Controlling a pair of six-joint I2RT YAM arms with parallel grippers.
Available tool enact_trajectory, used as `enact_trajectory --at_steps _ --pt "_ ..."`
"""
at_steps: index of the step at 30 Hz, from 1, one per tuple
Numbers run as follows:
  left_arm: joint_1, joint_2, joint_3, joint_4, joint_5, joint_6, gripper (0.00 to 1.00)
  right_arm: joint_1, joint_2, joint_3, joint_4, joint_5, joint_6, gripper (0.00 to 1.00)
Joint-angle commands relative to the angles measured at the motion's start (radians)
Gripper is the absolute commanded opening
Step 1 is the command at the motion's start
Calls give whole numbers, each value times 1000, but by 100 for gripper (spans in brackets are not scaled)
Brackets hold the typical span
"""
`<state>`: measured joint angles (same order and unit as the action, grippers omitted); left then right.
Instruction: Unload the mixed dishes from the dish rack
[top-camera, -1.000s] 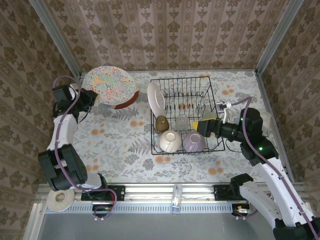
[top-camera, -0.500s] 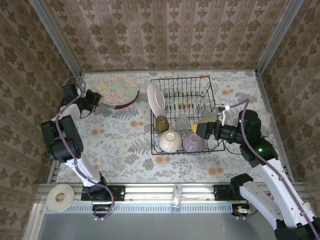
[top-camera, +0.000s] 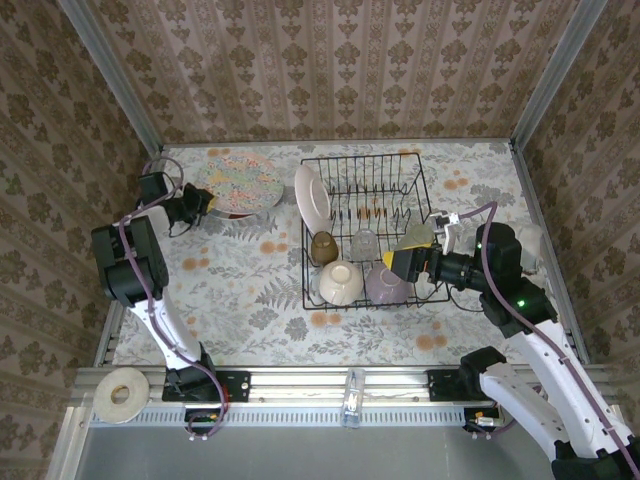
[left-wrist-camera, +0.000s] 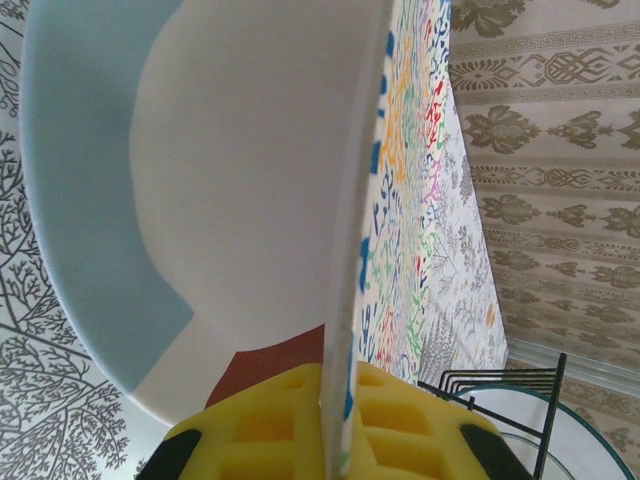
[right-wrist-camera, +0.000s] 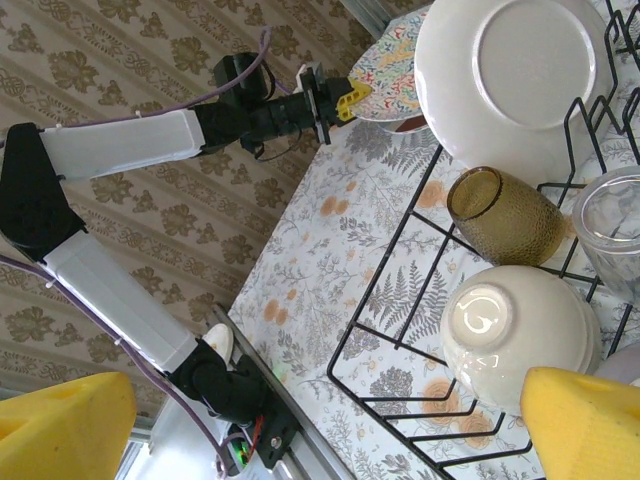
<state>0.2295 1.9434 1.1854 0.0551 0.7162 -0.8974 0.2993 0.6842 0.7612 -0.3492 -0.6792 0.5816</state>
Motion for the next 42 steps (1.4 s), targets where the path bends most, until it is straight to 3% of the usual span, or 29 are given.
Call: enact_trajectory --at_steps 1,19,28,37,42 --pt "0 5 47 66 46 -8 4 9 -15 -12 -28 28 -6 100" --pt "14 78 110 36 43 1 28 29 -26 -24 -33 53 2 100" --pt "31 70 143 -52 7 31 57 37 -32 -26 -31 59 2 100" --pt "43 46 187 -158 -35 84 97 50 -41 -30 -29 67 7 100" --pt "52 8 201 -252 -116 112 100 54 -43 -28 -33 76 8 100"
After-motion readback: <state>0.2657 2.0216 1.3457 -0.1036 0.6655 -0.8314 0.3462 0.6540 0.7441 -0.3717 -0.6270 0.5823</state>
